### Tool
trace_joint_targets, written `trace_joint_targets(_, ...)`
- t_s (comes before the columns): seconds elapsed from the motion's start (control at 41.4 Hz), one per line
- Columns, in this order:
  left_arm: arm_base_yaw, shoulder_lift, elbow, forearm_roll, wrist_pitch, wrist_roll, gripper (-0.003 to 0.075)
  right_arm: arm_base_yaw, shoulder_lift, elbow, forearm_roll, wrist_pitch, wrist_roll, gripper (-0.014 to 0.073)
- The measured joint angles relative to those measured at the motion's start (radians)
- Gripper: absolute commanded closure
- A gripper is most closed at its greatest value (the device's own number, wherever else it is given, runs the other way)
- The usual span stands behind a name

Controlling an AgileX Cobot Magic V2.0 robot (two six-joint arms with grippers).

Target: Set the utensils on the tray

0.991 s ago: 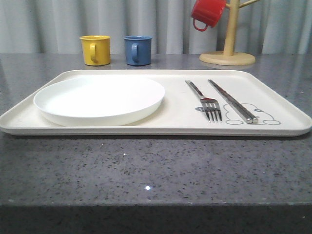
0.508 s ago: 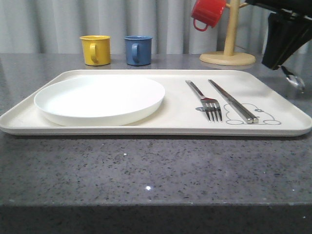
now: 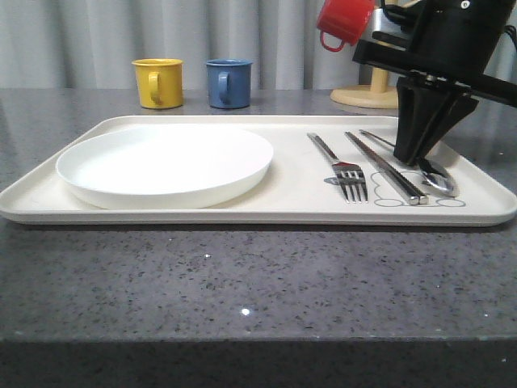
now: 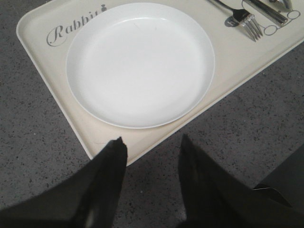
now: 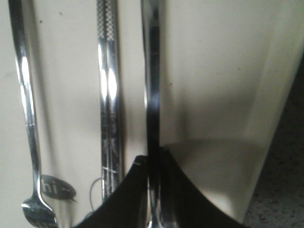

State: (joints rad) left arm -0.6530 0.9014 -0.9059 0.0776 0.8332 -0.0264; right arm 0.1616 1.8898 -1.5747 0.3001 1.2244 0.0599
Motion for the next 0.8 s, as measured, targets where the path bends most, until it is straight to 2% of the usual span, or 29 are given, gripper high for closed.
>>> trace_joint_targets(0.048, 0.0, 0.0, 0.0, 0.0, 0.0, 0.0, 0.0436, 0.0, 0.0, 0.0, -0.004, 0.0, 0.002, 0.0348)
trace_joint_targets(0.121, 0.0, 0.0, 0.0, 0.0, 0.0, 0.0, 0.0436, 0.001, 0.0, 0.0, -0.007, 0.0, 0.002, 0.0314)
trace_joint_targets(0.338, 0.0, 0.0, 0.0, 0.0, 0.0, 0.0, 0.0436, 0.001, -0.043, -0.002, -0.059, 0.0, -0.02, 0.0319)
trace_joint_targets(0.508, 0.0, 0.0, 0.0, 0.0, 0.0, 0.0, 0.0436, 0.007, -0.179, 0.003, -0.069, 0.0, -0.091, 0.0319)
trace_joint_targets(0.628, 0.0, 0.0, 0.0, 0.0, 0.0, 0.0, 0.0436, 0.052, -0.33, 0.079, -0.111, 0.0, -0.139, 0.0319)
trace_joint_targets(0.798, 0.0, 0.0, 0.0, 0.0, 0.0, 0.0, 0.0436, 0.155, -0.546, 0.269, -0.148, -0.002, -0.172, 0.0319)
